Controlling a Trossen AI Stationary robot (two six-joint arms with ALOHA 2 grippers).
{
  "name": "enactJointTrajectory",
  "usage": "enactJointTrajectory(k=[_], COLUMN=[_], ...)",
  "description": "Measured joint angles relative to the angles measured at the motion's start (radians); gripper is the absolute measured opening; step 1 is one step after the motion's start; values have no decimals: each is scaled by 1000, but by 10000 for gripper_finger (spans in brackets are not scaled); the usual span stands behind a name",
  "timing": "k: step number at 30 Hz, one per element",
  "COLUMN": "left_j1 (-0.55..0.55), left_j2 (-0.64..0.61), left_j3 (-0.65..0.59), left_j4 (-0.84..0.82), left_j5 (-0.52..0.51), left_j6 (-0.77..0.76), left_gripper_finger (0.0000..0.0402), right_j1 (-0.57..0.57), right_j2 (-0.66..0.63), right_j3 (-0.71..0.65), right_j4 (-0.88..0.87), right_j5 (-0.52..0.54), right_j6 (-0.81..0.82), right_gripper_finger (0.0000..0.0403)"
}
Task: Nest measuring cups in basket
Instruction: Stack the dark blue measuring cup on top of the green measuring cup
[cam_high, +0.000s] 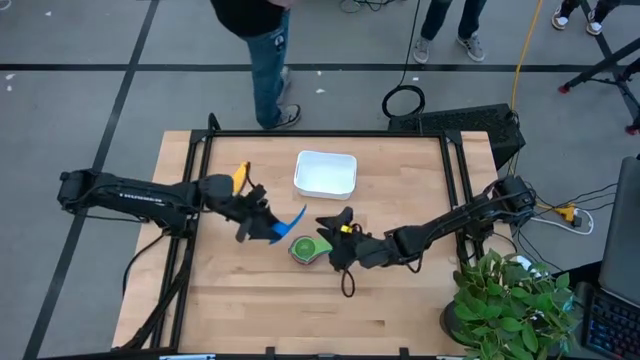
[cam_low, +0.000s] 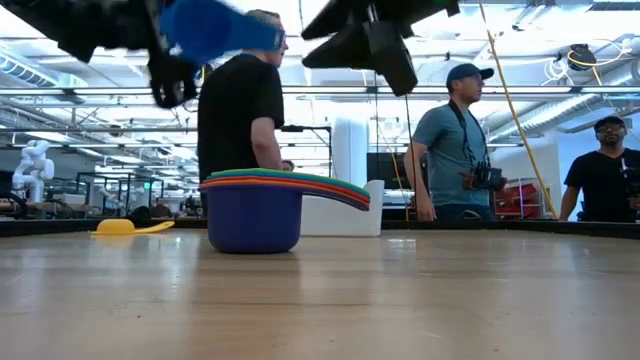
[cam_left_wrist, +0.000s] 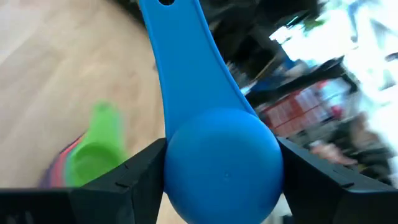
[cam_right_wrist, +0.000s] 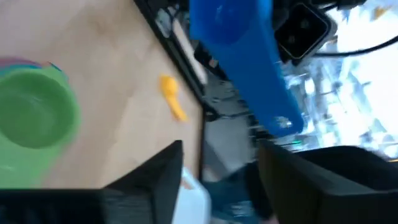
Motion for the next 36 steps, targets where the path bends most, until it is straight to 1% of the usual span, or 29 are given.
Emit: enactJointTrajectory(k=[4,7,11,14,17,20,24,26,28,32,34,36], left_j1=[0,0,1,2,15,27,38,43,42,42,42,42], left_j2=[9,12,24,30,50,71,106,118,137,163,176,185], left_j3=[0,0,0,1,1,1,1,1,1,1,1,1], left_j4=[109,140,183,256,289,347,362,389,451,477,479,476], left_j5=[12,12,12,12,16,28,42,51,60,77,79,79], left_j6=[-73,-109,-155,-205,-245,-276,-297,-314,-326,-341,-341,-340], left_gripper_finger=[257,257,257,257,257,257,257,257,257,257,257,257], right_j1=[-1,-1,-3,-13,-30,-46,-68,-80,-94,-114,-115,-115], right_j2=[0,0,0,0,1,3,25,35,47,84,100,115], right_j3=[0,0,0,0,0,0,0,0,0,0,0,0], right_j4=[77,142,237,267,302,327,422,443,449,510,551,593], right_j5=[70,97,94,90,81,38,-9,-44,-65,-68,-68,-73], right_j6=[-193,-313,-425,-514,-604,-707,-844,-862,-860,-869,-883,-909], right_gripper_finger=[257,296,333,349,354,353,351,351,350,349,340,321])
